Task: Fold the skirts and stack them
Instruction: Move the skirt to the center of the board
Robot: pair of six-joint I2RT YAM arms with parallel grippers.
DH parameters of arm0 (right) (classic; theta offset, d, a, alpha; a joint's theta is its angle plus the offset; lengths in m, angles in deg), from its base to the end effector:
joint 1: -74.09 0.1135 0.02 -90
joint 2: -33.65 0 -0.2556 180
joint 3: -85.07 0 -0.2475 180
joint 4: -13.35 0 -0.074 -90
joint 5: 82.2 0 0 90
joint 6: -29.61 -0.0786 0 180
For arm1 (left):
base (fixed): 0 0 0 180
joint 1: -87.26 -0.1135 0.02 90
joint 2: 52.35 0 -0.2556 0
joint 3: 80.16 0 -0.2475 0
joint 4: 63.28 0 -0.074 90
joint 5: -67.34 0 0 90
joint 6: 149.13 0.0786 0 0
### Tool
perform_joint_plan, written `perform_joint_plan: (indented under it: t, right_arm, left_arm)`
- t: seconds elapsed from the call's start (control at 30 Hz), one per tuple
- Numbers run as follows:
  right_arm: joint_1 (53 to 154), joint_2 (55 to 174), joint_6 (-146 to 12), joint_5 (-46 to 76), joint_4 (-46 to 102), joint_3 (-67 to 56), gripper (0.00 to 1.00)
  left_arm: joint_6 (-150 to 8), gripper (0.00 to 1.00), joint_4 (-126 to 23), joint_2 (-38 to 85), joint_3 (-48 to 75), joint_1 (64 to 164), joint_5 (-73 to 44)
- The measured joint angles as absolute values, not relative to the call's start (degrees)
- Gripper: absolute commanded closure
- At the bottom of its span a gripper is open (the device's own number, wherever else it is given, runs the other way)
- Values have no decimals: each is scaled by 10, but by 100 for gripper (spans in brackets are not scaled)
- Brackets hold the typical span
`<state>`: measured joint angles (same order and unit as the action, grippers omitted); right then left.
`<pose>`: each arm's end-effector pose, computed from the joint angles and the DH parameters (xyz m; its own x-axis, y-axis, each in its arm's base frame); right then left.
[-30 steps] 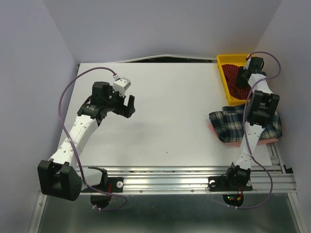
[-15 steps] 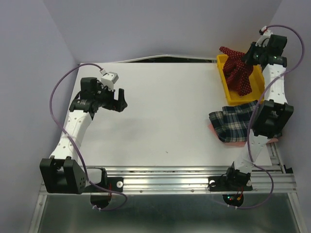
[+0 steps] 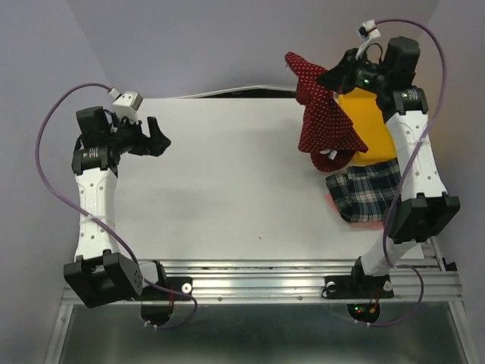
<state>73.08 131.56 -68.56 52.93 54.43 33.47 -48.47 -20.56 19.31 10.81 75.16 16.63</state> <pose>0.3966 0.0487 0.4685 -0.2791 0.1052 -0.9545 -0.6510 0.7099 0.2686 0.3015 0.0137 0.3723 -0.3379 0.0740 -0.9383 0.4679 0.8782 -0.0993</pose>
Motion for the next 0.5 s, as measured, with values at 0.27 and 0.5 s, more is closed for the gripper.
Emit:
perform_joint_plan:
  t: [0.27, 0.5]
  right_arm:
    - [872, 1251, -644, 571, 520, 121, 99]
    - [863, 1164, -506, 591, 527, -179, 99]
  left_arm:
    - [-464, 2, -202, 90, 142, 749, 167]
    - [-395, 10, -162, 77, 142, 757, 156]
